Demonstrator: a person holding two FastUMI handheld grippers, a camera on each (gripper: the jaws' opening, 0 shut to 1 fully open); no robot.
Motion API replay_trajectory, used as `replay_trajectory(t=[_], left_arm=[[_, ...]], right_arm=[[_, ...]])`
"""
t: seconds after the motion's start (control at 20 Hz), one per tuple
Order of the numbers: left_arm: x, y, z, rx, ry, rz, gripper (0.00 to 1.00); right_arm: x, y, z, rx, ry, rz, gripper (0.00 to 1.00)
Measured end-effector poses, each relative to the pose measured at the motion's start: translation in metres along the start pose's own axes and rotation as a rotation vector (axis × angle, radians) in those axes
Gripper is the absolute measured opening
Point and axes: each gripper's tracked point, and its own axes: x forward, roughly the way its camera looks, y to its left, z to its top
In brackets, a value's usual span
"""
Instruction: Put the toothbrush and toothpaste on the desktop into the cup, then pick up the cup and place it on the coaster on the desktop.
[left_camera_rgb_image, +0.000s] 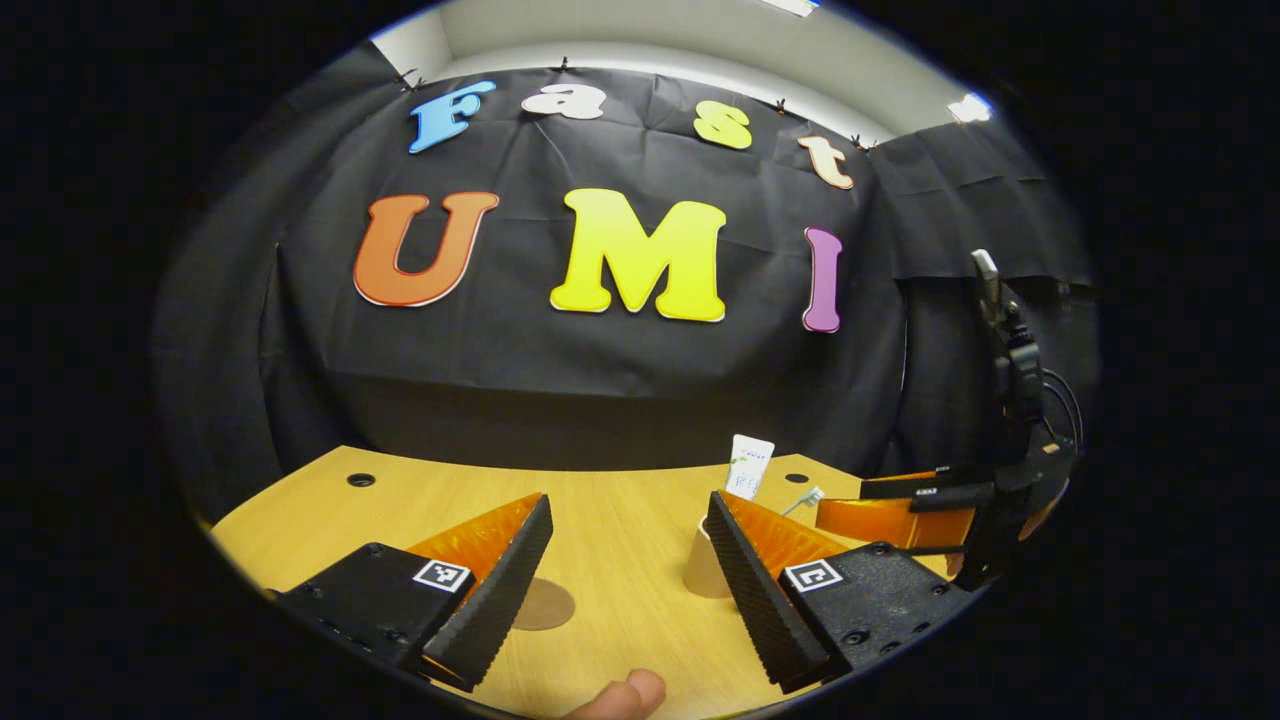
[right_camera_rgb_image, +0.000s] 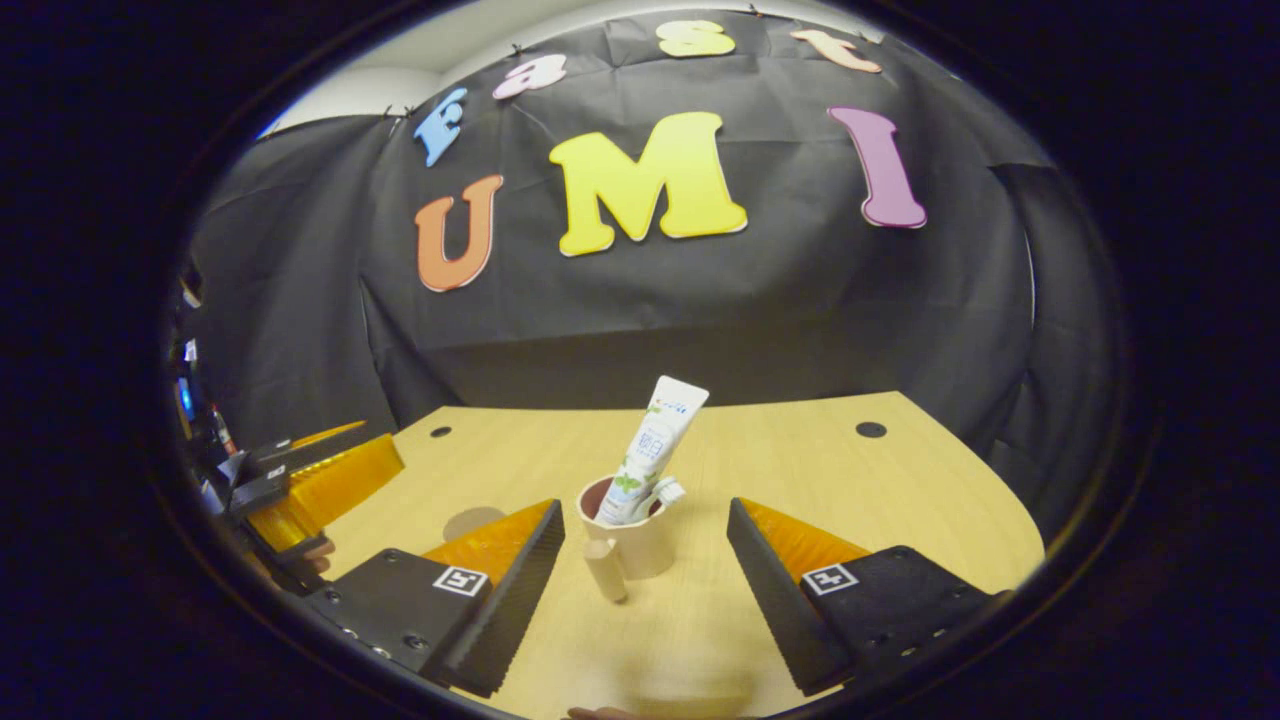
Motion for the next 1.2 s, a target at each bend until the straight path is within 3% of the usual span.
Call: replay_trajectory(t=[0.05, 0.35, 0.4, 0.6, 0.8, 0.95, 1.1, 1.2], left_arm=[[-0.012, 0.007, 0.000, 0.010, -0.008, 0.016, 0.98], [-0.073, 0.026, -0.003, 0.035, -0.042, 0.056, 0.98], [-0.081, 0.027, -0.002, 0.031, -0.055, 0.055, 0.98], [-0.101, 0.027, -0.012, 0.035, -0.042, 0.028, 0.98], [-0.107, 0.042, -0.019, 0.079, -0.037, 0.044, 0.98], [-0.105, 0.049, -0.031, 0.014, -0.008, 0.036, 0.98], [-0.104, 0.067, -0.050, -0.004, 0.049, 0.066, 0.98], [-0.104, 0.071, -0.055, -0.013, 0.067, 0.070, 0.98]], right_arm=[[0.006, 0.004, -0.002, -0.001, 0.045, -0.010, 0.97], [0.044, 0.014, -0.024, 0.053, 0.348, -0.063, 0.97], [0.052, 0.015, -0.031, 0.065, 0.414, -0.076, 0.94], [0.074, 0.022, -0.054, 0.100, 0.622, -0.114, 0.96], [0.091, 0.022, -0.074, 0.093, 0.752, -0.169, 0.94], [0.100, 0.016, -0.089, 0.146, 0.835, -0.228, 0.91], [0.107, 0.013, -0.093, 0.157, 0.877, -0.255, 0.75], [0.107, 0.013, -0.098, 0.138, 0.903, -0.263, 0.75]])
